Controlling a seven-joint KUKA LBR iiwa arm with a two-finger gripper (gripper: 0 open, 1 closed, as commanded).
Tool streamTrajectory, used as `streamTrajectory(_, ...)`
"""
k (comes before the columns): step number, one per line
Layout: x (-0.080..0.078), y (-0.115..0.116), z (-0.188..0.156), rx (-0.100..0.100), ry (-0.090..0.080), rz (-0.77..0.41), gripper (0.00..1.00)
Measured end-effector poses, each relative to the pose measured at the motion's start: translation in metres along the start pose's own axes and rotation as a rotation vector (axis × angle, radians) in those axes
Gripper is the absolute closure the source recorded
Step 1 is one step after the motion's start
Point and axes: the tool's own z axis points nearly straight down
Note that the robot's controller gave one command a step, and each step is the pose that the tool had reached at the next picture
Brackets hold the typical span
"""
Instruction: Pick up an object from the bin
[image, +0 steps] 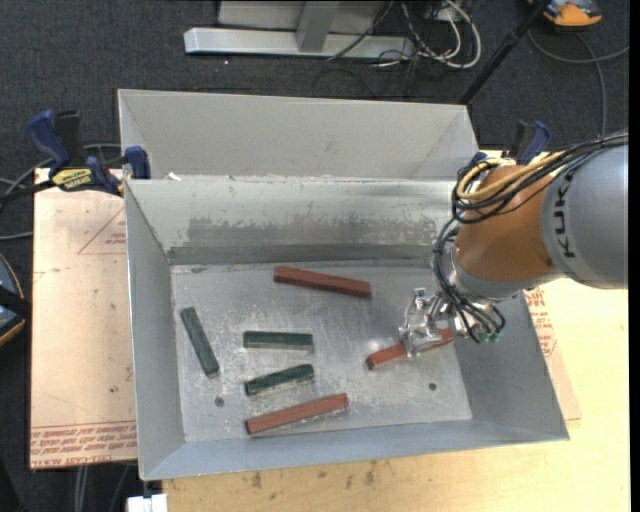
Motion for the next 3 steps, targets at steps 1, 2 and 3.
streamTrajectory(1, 0.001, 0.007, -0.043, -0.005, 0.011, -0.01, 1.0)
streamTrajectory(2, -0.016, 0.042, 0.002, 0.002, -0.004, -0.049, 0.0)
streamTrajectory(3, -0.014, 0.042, -0.001, 0.0, 0.008, -0.048, 1.0)
